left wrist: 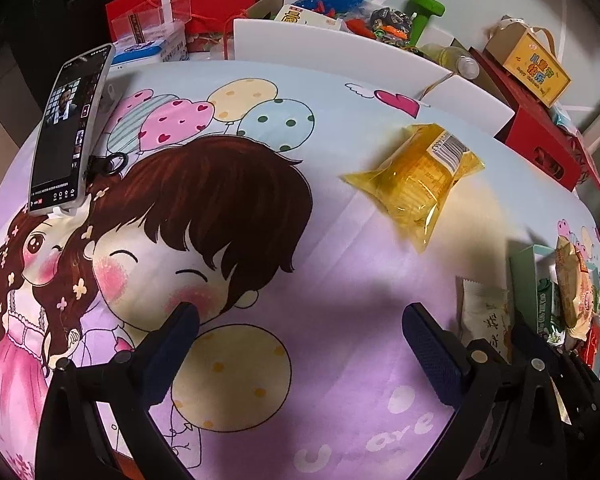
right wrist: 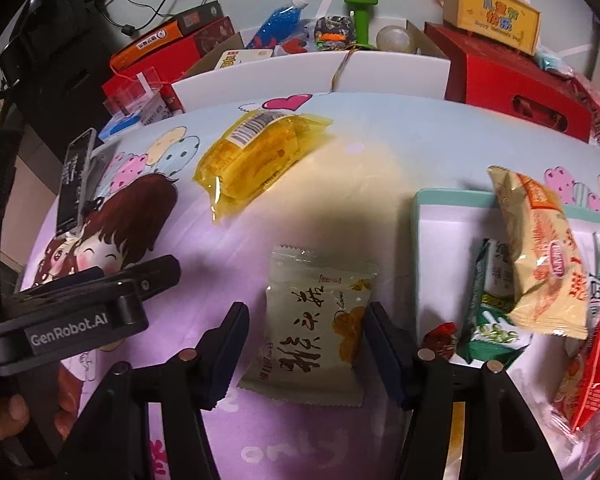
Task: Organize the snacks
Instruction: 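Grasp the white packet with brown print using the right tool, then grasp the clear yellow barcode bag with the left tool while the right tool lifts the white packet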
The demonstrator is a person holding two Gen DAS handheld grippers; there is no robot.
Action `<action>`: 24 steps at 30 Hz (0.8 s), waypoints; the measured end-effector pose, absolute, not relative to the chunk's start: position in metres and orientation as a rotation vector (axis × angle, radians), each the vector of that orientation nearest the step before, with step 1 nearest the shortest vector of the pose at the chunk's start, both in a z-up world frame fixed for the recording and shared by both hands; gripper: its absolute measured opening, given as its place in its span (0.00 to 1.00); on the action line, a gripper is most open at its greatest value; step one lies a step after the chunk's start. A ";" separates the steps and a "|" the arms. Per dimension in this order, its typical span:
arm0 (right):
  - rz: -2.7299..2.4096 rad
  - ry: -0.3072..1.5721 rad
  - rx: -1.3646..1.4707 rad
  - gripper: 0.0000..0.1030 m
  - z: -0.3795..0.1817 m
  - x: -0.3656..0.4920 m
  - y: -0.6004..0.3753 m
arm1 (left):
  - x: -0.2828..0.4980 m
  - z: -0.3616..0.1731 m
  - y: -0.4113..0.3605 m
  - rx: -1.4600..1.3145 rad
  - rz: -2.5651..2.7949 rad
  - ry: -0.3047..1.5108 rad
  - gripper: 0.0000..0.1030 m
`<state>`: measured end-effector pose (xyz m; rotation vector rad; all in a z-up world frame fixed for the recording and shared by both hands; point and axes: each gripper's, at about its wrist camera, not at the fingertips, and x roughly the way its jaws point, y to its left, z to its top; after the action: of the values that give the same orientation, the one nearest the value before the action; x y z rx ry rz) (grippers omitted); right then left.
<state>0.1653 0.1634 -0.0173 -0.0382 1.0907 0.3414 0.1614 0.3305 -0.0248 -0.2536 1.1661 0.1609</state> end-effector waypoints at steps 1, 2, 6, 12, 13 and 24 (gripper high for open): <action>0.335 1.092 -0.045 0.62 -0.019 0.165 0.164 | 0.161 -0.025 0.331 -0.254 0.162 1.166 0.98; 0.331 1.103 -0.047 0.62 -0.022 0.167 0.165 | 0.161 -0.025 0.331 -0.254 0.162 1.167 0.98; 0.332 1.108 -0.061 0.61 -0.028 0.168 0.170 | 0.161 -0.026 0.330 -0.250 0.164 1.169 0.98; 0.316 1.093 -0.079 0.53 -0.030 0.168 0.172 | 0.162 -0.026 0.330 -0.250 0.166 1.168 0.98; 0.314 1.087 -0.082 0.53 -0.029 0.169 0.171 | 0.162 -0.027 0.330 -0.251 0.167 1.168 0.98; 0.264 0.942 0.001 0.53 0.001 0.183 0.148 | 0.164 -0.015 0.334 -0.303 0.189 1.115 0.98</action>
<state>0.1830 0.1481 0.0013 0.0009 0.9419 0.2640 0.1635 0.3343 -0.0149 -0.3026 1.1148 0.1894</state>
